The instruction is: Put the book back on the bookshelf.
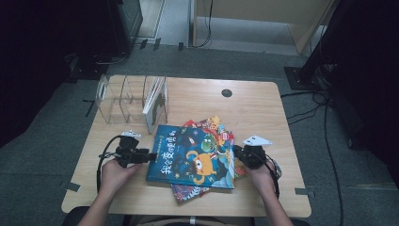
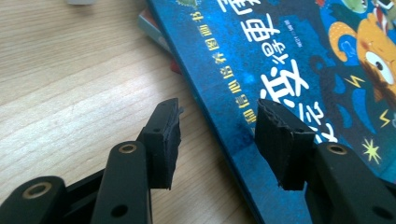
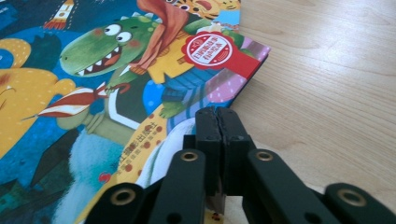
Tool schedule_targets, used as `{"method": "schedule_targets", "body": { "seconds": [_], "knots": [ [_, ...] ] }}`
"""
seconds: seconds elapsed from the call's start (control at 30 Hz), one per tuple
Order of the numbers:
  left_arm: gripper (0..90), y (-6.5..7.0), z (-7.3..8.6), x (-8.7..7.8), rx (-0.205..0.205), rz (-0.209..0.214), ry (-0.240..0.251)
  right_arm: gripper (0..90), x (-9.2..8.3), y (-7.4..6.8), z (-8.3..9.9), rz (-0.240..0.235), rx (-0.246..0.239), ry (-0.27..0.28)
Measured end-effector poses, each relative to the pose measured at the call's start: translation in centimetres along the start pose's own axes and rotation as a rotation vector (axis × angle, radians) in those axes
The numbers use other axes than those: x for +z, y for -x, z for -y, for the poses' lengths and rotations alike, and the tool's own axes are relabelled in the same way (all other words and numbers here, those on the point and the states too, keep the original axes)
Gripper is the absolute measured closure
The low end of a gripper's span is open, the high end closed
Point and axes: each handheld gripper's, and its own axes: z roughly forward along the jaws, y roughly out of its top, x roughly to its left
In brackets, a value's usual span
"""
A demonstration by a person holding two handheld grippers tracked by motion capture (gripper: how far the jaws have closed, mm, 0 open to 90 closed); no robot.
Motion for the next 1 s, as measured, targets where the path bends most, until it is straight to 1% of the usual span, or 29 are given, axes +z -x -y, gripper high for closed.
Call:
{"method": "schedule_targets", "body": {
  "seconds": [0.13,0.23,0.27,0.3,0.37,0.43,0.5,0.57,0.6,0.67,0.73,0.8,0.83,0.87,0.9,0.93,1.0],
  "knots": [
    [49.3,0.1,0.0,0.1,0.011,0.004,-0.008,90.0,0.0,-0.2,0.0,0.006,-0.005,-0.001],
    [47.8,0.0,0.0,0.3,-0.001,0.018,-0.01,90.0,0.1,-0.3,-0.1,0.003,0.0,0.0],
    [47.2,-0.1,-0.1,0.3,-0.001,0.022,-0.013,90.0,0.2,-0.4,-0.1,-0.001,-0.005,0.002],
    [46.7,-0.2,-0.1,0.3,-0.011,0.026,-0.013,90.0,0.2,-0.5,-0.1,-0.009,-0.005,0.002],
    [46.0,-0.3,0.0,0.3,-0.014,0.022,-0.008,90.0,0.4,-0.7,-0.2,-0.014,-0.02,0.006],
    [45.3,-0.5,0.0,0.3,-0.021,0.027,-0.01,90.0,0.5,-1.0,-0.2,-0.011,-0.019,0.008],
    [45.1,-0.7,0.1,0.3,-0.035,0.043,-0.01,90.0,0.5,-1.0,-0.2,-0.012,-0.019,0.009],
    [44.8,-0.9,0.1,0.4,-0.06,0.063,-0.012,90.0,0.5,-1.0,-0.2,-0.013,-0.02,0.01],
    [44.4,-1.0,0.1,0.5,-0.071,0.066,-0.013,90.0,0.5,-1.0,-0.2,-0.012,-0.02,0.01],
    [43.4,-1.1,0.1,0.6,-0.073,0.078,-0.017,89.5,0.5,-1.0,-0.2,-0.012,-0.019,0.013],
    [42.0,-1.2,0.1,0.7,-0.085,0.094,-0.028,89.2,0.5,-1.0,-0.1,-0.012,-0.021,0.015],
    [40.5,-1.1,0.0,0.9,-0.076,0.108,-0.04,89.0,0.5,-1.0,-0.1,-0.013,-0.025,0.015],
    [39.9,-1.0,-0.1,1.0,-0.074,0.105,-0.039,88.7,0.4,-1.1,-0.1,-0.013,-0.024,0.015],
    [39.8,-0.7,-0.2,1.0,-0.056,0.087,-0.042,88.2,0.4,-1.0,0.0,-0.013,-0.027,0.015],
    [38.0,-0.5,-0.2,1.0,-0.048,0.078,-0.043,87.6,0.4,-1.1,0.0,-0.013,-0.025,0.015],
    [37.6,-0.5,-0.3,1.0,-0.044,0.07,-0.043,86.9,0.4,-1.0,0.0,-0.014,-0.025,0.015],
    [36.9,-0.5,-0.3,1.1,-0.05,0.073,-0.042,85.3,0.3,-1.0,0.1,-0.016,-0.035,0.019]
  ]
}}
